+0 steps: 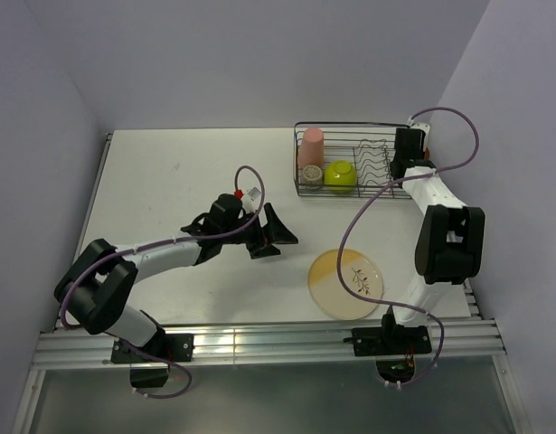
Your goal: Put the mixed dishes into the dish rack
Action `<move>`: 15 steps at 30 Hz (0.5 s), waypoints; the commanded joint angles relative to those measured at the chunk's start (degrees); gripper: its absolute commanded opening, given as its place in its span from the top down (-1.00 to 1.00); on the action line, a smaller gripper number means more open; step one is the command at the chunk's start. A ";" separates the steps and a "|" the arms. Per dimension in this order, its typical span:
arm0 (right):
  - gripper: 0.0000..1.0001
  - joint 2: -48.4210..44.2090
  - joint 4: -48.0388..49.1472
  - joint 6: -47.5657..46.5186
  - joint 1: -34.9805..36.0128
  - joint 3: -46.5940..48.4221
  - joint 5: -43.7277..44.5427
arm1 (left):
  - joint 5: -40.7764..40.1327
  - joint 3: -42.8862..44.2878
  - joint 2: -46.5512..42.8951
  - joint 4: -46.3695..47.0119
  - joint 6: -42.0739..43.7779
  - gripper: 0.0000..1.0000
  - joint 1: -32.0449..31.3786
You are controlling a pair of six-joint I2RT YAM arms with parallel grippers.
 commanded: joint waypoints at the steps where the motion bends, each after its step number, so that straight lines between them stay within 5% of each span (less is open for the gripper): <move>1: 1.00 1.22 3.00 -0.69 -0.82 5.99 -0.38 | 2.18 2.46 0.90 3.35 0.95 -0.92 -1.01; 15: 1.00 7.30 0.62 -3.67 -0.82 9.16 -2.93 | 2.53 3.87 3.63 1.68 2.18 -0.92 -1.28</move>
